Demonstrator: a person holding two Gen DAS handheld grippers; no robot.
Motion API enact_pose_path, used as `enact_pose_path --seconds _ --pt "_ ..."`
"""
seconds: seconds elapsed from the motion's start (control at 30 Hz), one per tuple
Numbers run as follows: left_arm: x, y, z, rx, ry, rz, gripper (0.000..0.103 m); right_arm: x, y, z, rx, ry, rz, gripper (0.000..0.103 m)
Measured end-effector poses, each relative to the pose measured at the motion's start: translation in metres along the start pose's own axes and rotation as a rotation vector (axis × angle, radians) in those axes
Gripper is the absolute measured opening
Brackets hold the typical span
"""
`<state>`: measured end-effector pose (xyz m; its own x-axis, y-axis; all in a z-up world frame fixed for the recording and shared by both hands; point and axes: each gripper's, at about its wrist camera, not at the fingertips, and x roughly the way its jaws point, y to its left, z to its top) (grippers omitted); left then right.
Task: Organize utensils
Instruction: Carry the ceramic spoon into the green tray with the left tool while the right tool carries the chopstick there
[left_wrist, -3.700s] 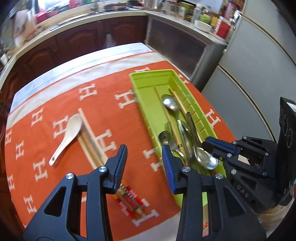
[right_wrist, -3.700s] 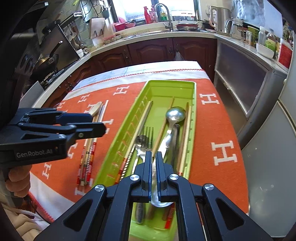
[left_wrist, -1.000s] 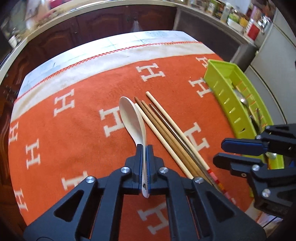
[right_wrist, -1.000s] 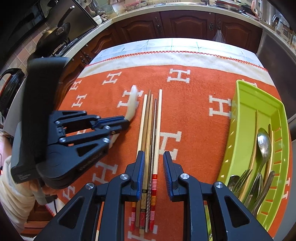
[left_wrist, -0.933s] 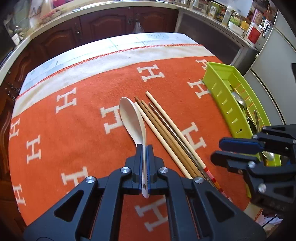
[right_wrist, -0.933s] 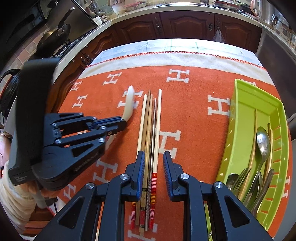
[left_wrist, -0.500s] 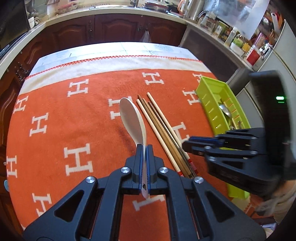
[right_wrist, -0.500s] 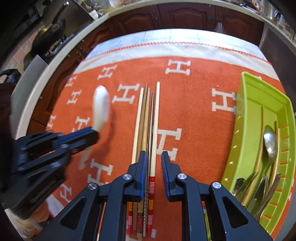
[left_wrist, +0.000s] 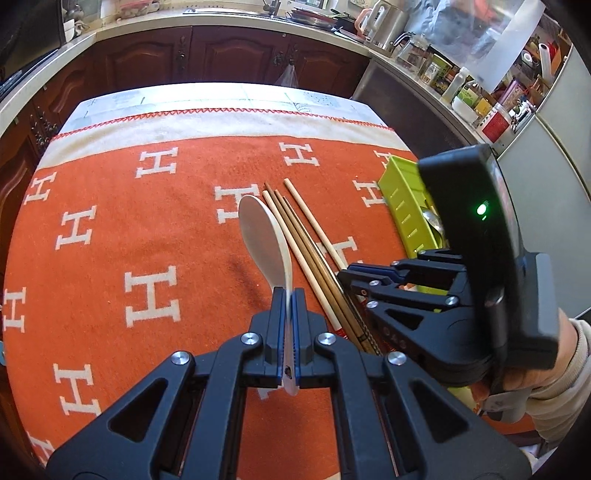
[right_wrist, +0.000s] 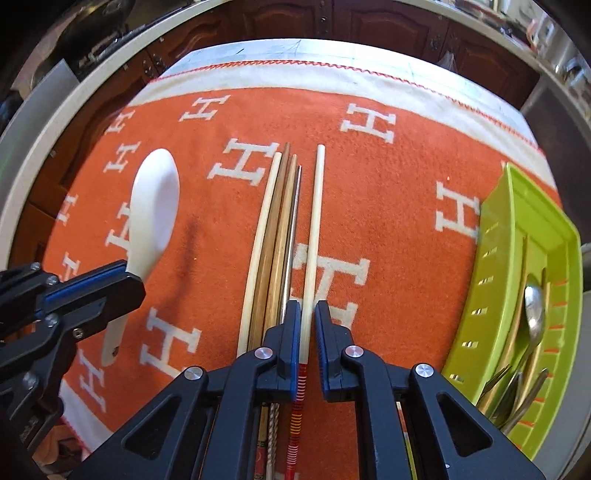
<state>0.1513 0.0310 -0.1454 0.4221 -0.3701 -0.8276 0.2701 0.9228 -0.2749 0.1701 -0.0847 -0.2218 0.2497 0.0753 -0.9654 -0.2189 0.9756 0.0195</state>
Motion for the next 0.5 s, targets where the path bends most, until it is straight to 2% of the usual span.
enact_pose_path --seconds 0.1,0.27,0.33,0.5 --pt "-0.006 -0.005 0.000 -0.002 -0.005 -0.007 0.001 -0.004 -0.004 -0.003 0.028 -0.010 0.021 0.005" --pt "-0.018 -0.026 0.003 0.018 -0.013 -0.030 0.001 -0.036 -0.031 -0.015 0.126 -0.062 0.131 0.005" --pt "-0.021 -0.040 0.005 0.028 -0.012 -0.044 0.001 -0.057 -0.051 -0.022 0.179 -0.091 0.179 0.005" --pt "-0.024 -0.091 0.017 0.068 -0.007 -0.092 0.001 -0.098 -0.108 -0.040 0.312 -0.140 0.233 0.005"
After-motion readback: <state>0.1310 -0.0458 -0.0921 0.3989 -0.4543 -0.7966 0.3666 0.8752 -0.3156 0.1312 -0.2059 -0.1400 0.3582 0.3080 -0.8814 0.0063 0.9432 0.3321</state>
